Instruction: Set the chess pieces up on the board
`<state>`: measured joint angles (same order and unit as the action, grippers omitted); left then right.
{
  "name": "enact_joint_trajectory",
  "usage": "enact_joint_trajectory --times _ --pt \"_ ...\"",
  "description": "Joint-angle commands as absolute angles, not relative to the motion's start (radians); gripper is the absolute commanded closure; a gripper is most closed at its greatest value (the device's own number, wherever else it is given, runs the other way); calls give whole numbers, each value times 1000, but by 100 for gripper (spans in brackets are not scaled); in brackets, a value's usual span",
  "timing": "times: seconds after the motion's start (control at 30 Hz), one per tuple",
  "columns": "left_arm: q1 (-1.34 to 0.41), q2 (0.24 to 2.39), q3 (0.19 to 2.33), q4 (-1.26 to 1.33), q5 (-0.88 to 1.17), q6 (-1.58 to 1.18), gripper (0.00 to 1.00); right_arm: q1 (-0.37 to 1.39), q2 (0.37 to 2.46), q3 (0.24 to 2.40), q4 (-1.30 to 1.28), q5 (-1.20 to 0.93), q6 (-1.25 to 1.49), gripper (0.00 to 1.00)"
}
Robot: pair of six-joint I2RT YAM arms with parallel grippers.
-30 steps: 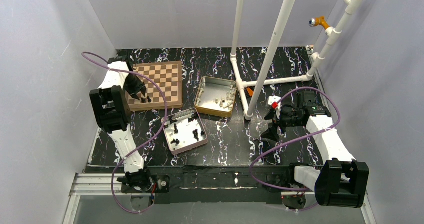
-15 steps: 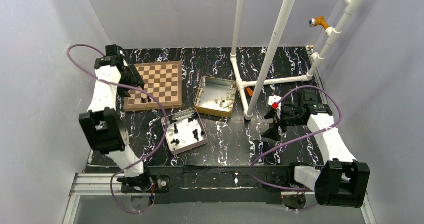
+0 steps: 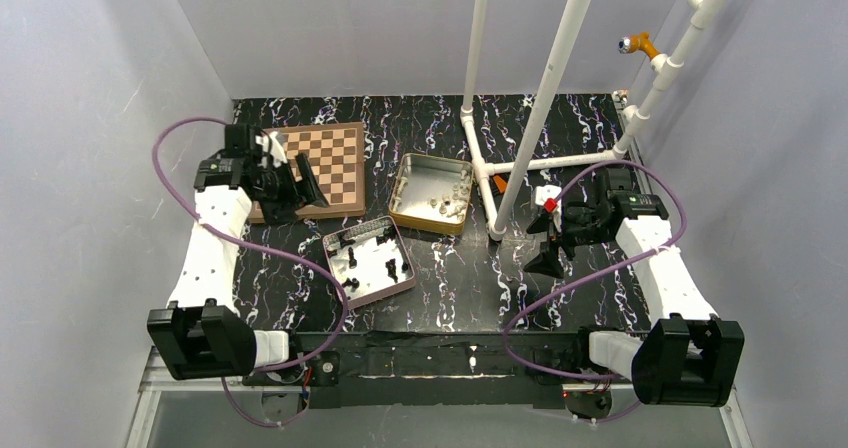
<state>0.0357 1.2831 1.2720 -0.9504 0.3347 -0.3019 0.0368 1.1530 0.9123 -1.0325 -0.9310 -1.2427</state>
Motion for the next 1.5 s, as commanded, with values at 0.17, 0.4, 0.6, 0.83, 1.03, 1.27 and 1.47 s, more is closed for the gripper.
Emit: enact_joint_trajectory --times 0.17,0.4,0.6,0.83,1.03,1.27,1.47 --pt "-206 1196 1102 -842 324 -473 25 197 1139 956 -1080 -852 -1235 0" --pt "-349 1297 1073 -753 146 -539 27 312 1136 930 -1019 -850 -1186 0" --pt "-399 1353 1024 -732 21 -574 42 354 1130 918 -951 -852 -1101 0" --pt "-413 1350 937 -695 -75 -605 51 412 1108 853 -843 -823 -990 6" --pt "-413 1427 926 -651 -86 -601 57 478 1116 836 -800 -782 -961 8" --pt "-413 1487 942 -626 -98 -580 60 523 1134 836 -773 -778 -956 8" --pt "-413 1513 920 -612 -103 -581 61 531 1149 845 -756 -778 -944 7"
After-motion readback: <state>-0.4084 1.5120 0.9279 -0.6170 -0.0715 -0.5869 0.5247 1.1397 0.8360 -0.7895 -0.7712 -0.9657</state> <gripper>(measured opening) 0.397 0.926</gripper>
